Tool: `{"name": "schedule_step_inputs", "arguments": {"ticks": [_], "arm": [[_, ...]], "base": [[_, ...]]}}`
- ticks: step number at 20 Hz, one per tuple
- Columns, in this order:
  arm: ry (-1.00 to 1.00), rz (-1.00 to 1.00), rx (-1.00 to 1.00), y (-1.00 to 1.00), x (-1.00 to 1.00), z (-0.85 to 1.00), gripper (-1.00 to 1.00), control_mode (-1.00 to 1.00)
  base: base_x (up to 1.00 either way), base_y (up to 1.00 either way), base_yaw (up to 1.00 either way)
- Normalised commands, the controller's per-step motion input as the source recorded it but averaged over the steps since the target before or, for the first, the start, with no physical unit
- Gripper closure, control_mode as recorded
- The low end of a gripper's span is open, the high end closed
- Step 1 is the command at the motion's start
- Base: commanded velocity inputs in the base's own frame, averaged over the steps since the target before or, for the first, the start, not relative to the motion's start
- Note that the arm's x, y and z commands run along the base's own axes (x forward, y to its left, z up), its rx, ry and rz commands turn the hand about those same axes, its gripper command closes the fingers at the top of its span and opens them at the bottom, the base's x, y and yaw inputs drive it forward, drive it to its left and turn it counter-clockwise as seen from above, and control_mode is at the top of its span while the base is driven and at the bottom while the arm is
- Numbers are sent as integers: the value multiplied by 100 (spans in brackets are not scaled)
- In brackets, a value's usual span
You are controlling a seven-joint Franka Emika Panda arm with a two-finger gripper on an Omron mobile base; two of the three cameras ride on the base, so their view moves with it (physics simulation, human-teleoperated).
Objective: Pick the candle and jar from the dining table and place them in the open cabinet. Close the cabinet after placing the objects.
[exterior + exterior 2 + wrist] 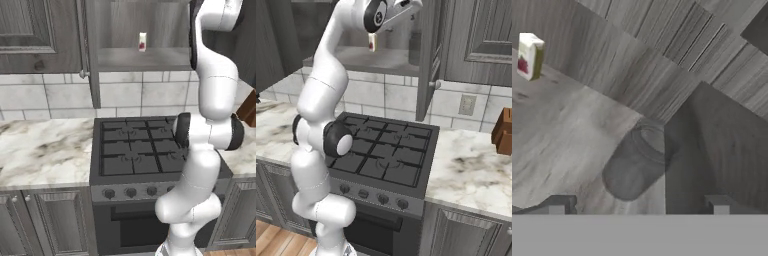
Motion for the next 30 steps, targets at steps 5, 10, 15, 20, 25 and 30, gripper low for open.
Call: {"name": "schedule_step_inputs", "arguments": {"ticks": [5, 10, 15, 20, 25, 30], "arm": [[-1, 2, 0, 3, -100, 0, -100, -100], [-9, 1, 0, 30, -100, -3, -100, -100], [-11, 0, -4, 71, -100, -31, -100, -100], [-14, 1, -4, 65, -100, -42, -100, -100], [-10, 0, 0, 40, -92, -29, -100, -100], [-2, 0, 0, 20, -86, -38, -100, -100]], "base": [[0, 0, 0], [0, 0, 0], [0, 0, 0], [0, 0, 0], [0, 0, 0], [0, 0, 0]]}}
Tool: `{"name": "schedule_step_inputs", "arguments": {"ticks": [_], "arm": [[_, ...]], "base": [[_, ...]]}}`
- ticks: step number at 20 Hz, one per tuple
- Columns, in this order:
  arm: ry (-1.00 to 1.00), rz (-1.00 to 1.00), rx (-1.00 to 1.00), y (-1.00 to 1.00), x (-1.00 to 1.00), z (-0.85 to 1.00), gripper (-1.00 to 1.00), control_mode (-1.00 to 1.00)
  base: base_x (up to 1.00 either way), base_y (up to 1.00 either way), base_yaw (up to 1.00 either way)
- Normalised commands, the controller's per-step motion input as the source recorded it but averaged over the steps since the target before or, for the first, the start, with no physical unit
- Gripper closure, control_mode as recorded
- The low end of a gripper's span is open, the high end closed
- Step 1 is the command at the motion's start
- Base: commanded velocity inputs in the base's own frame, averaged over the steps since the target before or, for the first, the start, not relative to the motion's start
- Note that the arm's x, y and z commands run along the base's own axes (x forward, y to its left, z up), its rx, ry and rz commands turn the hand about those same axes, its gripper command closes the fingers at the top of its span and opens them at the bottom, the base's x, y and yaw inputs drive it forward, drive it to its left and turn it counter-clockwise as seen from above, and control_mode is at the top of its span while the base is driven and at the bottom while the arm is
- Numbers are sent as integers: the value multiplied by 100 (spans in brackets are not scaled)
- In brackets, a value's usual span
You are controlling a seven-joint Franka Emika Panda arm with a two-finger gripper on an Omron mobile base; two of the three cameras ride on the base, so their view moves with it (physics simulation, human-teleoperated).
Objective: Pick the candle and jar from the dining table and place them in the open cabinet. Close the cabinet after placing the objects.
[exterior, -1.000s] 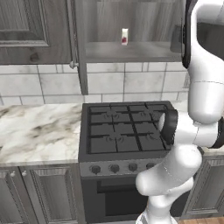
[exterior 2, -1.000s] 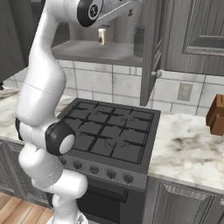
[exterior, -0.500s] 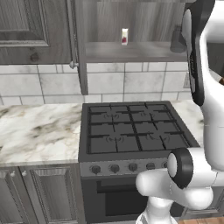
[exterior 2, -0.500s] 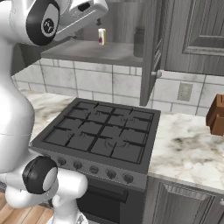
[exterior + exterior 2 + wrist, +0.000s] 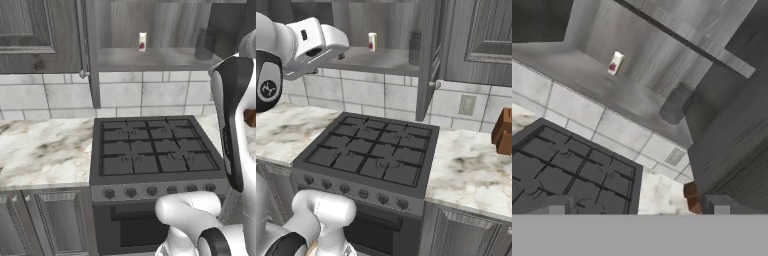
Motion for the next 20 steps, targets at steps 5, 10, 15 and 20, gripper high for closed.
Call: {"name": "schedule_step_inputs", "arguments": {"ticks": [5, 10, 15, 20], "arm": [[5, 0, 0, 13, -68, -9, -100, -100], [23, 0, 0, 19, -44, 0, -100, -100], [14, 0, 7, 25, -46, -2, -100, -100], [5, 0, 17, 19, -54, -13, -100, -100]], "base": [[0, 0, 0], [0, 0, 0], [0, 0, 0], [0, 0, 0]]}}
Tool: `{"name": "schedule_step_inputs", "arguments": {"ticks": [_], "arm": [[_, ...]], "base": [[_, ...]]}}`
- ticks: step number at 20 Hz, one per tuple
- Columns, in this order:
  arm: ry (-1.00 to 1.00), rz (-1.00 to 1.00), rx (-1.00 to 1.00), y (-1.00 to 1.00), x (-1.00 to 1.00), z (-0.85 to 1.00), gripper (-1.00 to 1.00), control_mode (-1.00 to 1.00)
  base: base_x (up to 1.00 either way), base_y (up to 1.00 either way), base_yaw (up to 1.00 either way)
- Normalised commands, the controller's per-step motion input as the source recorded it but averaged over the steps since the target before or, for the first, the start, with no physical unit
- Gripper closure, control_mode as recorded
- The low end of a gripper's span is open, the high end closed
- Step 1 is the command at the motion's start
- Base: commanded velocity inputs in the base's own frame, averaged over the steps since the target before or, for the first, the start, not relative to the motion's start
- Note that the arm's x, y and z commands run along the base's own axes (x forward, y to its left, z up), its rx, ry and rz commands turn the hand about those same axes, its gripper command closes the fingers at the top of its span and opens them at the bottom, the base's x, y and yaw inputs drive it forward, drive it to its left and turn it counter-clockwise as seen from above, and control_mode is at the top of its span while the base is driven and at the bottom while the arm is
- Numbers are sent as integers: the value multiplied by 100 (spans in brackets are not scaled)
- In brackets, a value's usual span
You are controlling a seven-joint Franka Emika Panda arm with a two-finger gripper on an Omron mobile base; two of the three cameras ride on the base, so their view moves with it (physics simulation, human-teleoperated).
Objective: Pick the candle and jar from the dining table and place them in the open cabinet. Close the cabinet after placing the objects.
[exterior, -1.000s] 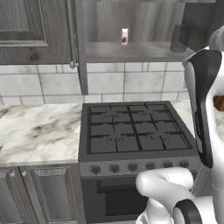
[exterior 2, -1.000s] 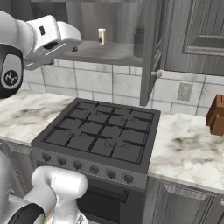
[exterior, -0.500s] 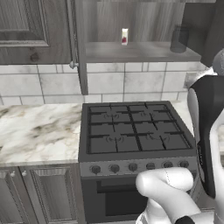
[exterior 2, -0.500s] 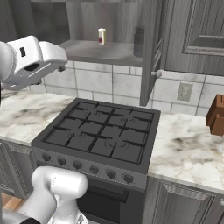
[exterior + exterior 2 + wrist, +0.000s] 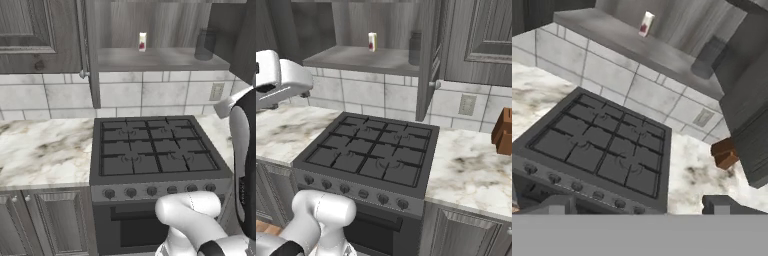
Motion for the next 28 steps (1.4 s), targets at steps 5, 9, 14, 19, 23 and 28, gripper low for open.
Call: {"name": "schedule_step_inputs", "arguments": {"ticks": [5, 9, 14, 19, 23, 28], "arm": [[0, 0, 21, 3, -48, -23, -100, -100], [0, 0, 22, 0, -15, -40, -100, -100], [0, 0, 22, 2, -3, -43, -100, -100], [0, -2, 10, 28, 0, -45, -100, -100], [2, -12, 4, 39, 0, -52, -100, -100], [5, -12, 4, 10, 0, -35, -100, -100]], "base": [[0, 0, 0], [0, 0, 0], [0, 0, 0], [0, 0, 0], [0, 0, 0], [0, 0, 0]]}}
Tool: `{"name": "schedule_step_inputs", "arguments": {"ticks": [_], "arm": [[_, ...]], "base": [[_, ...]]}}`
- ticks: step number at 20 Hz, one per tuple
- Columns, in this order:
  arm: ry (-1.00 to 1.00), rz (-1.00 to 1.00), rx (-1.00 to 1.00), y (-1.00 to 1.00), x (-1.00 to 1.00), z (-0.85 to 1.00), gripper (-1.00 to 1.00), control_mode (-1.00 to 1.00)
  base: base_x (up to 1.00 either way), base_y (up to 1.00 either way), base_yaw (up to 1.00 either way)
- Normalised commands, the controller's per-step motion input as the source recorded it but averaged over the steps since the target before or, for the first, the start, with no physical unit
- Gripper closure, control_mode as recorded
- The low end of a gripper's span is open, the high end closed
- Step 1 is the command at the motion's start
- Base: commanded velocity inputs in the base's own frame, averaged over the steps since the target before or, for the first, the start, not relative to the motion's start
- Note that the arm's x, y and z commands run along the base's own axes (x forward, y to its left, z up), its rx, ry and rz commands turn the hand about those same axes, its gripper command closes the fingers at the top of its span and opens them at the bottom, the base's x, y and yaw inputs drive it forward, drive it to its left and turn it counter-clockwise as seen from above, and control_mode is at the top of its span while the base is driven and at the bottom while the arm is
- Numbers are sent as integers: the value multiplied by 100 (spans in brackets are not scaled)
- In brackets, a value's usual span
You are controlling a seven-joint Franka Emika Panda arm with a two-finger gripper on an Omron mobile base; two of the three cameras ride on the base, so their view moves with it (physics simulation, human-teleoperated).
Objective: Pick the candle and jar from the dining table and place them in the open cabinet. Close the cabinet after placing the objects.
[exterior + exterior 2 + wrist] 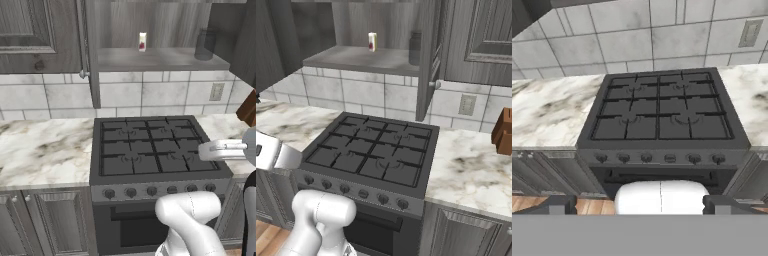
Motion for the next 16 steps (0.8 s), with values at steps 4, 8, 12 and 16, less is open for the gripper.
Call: {"name": "schedule_step_inputs", "arguments": {"ticks": [4, 8, 12, 16], "arm": [[5, -5, 5, 0, 0, -27, -100, -100], [5, -1, 4, -4, 0, -18, -100, -100], [8, 0, 3, -1, 0, -17, -100, -100], [9, 0, 1, 0, 8, -14, -100, -100]], "base": [[0, 0, 0], [0, 0, 0], [0, 0, 0], [0, 0, 0]]}}
